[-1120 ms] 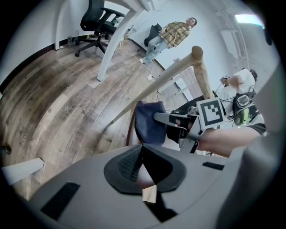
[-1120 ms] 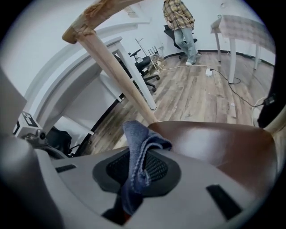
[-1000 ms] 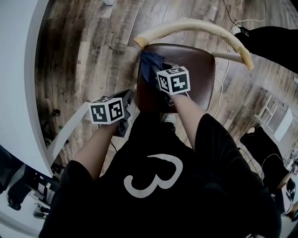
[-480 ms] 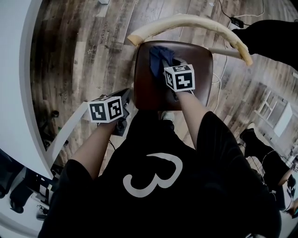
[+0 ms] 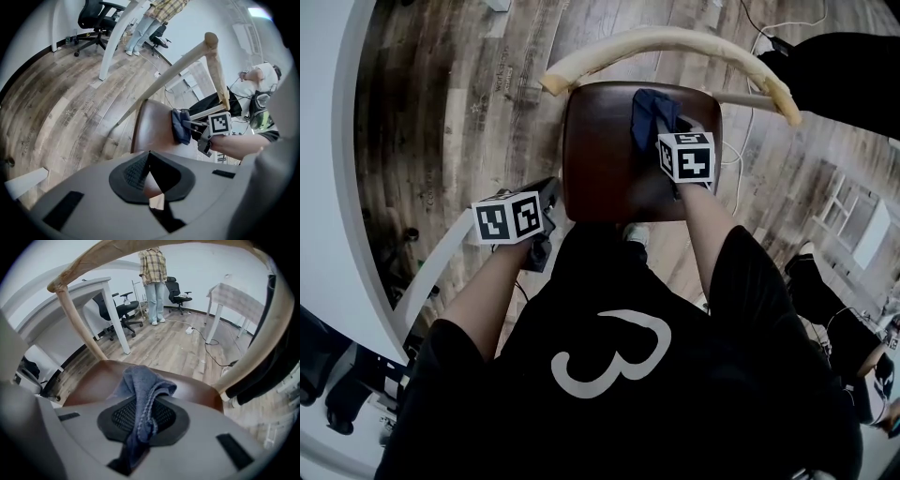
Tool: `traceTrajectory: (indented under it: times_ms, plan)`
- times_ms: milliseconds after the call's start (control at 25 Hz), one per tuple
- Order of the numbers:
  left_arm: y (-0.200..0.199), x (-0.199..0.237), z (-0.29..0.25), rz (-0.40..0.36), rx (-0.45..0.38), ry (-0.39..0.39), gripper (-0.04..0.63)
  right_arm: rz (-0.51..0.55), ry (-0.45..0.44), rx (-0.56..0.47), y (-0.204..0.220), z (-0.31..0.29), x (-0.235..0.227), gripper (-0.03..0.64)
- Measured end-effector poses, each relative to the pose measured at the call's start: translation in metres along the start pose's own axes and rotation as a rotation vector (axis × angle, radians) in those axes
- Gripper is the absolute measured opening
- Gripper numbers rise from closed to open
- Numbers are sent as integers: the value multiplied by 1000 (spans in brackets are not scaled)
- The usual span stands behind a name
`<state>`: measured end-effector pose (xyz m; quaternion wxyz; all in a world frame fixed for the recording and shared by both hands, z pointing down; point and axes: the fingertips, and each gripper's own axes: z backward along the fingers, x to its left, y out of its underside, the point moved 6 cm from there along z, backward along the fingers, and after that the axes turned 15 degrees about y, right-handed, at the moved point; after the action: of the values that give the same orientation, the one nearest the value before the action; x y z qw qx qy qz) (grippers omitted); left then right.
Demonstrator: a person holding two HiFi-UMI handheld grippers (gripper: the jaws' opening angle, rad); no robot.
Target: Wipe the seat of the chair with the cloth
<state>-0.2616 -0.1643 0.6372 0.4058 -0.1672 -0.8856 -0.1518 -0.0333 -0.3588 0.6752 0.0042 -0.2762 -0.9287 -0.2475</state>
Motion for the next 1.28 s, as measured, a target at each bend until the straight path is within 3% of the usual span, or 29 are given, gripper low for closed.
traceTrajectory:
  times_ms: [520,800,920,1120,1280]
  plan:
    - [5,-16,-23,-16,50,-6,12,-101,172,79,58,8,-113,55]
    - [12,-16,-28,-6,50,-10,12,-182,115,123,61,5,-122,55]
    - [17,-12,-24,-10,52,-18,12,-180,64,80,46,18,-113,55]
    - [21,-9,-18,-20,48,-35,12,-113,-53,-45,17,57,-74,55]
    - [21,-8,-12,-31,35,-34,12,-82,-196,-76,11,86,-19,55]
